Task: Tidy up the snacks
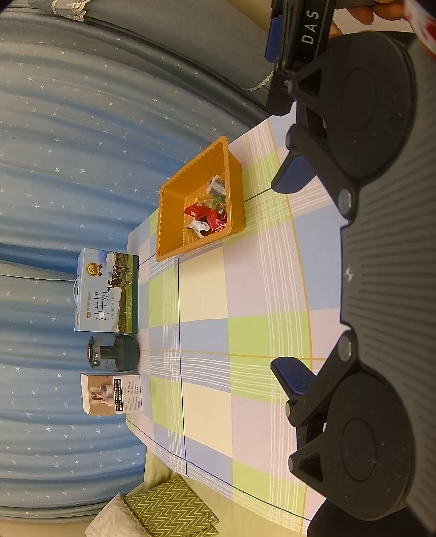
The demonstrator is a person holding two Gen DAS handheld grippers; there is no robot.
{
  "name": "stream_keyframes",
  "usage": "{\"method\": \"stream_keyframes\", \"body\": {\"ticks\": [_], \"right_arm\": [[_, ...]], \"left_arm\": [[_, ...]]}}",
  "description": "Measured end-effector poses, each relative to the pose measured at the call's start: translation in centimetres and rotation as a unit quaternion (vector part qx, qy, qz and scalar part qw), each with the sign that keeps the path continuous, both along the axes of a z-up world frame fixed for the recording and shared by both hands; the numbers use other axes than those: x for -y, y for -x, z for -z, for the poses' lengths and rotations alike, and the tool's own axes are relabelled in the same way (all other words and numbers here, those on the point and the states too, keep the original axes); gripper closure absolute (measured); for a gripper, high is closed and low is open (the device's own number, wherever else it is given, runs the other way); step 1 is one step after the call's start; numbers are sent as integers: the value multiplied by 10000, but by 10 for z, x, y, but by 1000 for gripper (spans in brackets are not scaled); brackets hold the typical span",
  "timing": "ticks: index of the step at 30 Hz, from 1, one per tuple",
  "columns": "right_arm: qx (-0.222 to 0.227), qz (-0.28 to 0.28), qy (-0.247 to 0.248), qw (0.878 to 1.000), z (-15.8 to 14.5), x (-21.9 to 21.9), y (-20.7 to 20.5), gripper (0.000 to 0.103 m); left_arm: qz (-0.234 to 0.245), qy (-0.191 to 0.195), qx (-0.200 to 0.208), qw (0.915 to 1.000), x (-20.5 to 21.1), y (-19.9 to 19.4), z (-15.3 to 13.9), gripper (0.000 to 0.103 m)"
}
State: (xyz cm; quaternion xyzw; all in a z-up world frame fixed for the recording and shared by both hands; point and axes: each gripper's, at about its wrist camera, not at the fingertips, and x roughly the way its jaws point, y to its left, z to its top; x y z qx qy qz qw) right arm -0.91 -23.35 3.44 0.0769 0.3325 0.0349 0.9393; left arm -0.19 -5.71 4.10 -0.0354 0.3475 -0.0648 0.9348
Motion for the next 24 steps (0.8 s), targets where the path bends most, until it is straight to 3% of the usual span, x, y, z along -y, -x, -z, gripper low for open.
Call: {"method": "stream_keyframes", "body": {"ticks": [24], "right_arm": [[1, 13, -14, 10000, 5, 2, 1, 16]], "left_arm": [[15, 4, -6, 10000, 0, -1, 2, 0]]}}
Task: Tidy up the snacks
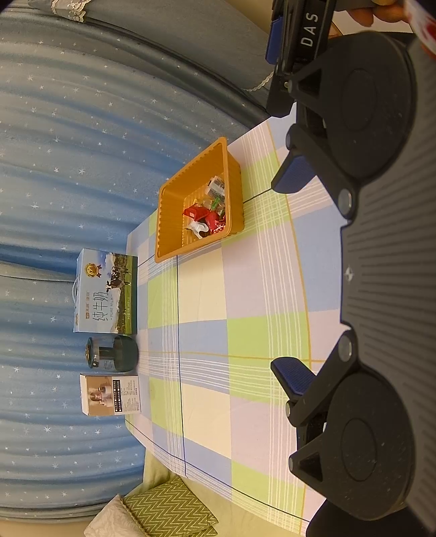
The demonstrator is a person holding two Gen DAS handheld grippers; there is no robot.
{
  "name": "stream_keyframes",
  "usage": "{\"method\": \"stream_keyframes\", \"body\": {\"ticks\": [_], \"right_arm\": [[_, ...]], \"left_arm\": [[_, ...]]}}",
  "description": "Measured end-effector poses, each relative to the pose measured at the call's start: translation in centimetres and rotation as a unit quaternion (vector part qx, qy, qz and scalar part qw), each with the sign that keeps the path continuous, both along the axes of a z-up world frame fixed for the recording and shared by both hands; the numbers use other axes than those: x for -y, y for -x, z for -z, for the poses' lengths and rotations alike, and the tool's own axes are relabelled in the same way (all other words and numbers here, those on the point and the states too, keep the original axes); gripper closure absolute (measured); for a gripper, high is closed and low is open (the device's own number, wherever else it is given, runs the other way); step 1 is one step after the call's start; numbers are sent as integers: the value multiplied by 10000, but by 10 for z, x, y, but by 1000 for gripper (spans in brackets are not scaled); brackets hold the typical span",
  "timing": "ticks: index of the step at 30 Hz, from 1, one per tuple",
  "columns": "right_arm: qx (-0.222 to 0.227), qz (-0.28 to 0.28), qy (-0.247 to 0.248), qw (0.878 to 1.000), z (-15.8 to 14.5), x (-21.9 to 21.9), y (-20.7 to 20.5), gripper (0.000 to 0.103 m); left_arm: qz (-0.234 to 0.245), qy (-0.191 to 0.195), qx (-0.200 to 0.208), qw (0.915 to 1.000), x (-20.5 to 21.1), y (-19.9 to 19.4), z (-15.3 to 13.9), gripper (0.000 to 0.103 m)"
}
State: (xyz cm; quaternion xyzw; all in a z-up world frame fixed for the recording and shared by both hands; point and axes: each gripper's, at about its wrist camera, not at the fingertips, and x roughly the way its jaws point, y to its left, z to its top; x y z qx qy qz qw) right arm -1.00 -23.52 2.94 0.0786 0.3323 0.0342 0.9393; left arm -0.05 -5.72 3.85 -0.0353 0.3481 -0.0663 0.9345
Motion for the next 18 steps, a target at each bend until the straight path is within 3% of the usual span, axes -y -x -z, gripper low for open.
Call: {"method": "stream_keyframes", "body": {"ticks": [18], "right_arm": [[-3, 10, -3, 10000, 0, 0, 0, 16]], "left_arm": [[5, 30, -11, 10000, 2, 0, 1, 0]]}}
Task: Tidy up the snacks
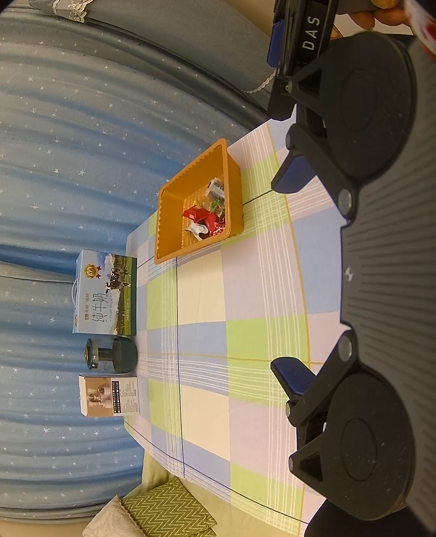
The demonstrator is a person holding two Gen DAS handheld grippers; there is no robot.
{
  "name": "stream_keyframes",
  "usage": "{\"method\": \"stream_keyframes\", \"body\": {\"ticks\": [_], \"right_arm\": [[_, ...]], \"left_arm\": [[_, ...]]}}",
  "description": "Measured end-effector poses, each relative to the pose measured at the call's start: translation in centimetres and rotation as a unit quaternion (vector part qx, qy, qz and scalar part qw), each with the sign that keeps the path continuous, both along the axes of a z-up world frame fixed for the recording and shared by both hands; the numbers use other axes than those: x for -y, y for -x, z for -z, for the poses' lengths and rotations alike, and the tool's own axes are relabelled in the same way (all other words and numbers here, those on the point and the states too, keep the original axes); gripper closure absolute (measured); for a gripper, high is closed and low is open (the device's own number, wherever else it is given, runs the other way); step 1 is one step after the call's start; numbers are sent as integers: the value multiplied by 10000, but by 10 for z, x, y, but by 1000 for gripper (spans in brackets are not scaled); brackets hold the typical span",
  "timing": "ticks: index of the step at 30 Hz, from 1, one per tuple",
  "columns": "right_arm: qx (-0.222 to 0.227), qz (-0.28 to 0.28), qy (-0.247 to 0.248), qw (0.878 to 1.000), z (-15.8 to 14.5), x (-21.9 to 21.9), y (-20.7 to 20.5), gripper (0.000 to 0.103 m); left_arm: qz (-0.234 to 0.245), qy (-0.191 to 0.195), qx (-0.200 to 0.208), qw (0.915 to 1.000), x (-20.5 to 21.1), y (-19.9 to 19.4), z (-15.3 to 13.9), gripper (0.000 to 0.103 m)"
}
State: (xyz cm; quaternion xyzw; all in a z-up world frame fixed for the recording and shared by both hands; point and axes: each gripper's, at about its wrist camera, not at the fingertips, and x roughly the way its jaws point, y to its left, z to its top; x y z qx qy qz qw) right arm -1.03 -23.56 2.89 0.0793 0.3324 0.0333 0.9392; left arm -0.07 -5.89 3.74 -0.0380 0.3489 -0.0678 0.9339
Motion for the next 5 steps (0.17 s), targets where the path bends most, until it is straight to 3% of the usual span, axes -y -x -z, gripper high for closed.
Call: {"method": "stream_keyframes", "body": {"ticks": [5], "right_arm": [[13, 7, -10, 10000, 2, -1, 1, 16]], "left_arm": [[-29, 20, 77, 10000, 1, 2, 1, 0]]}}
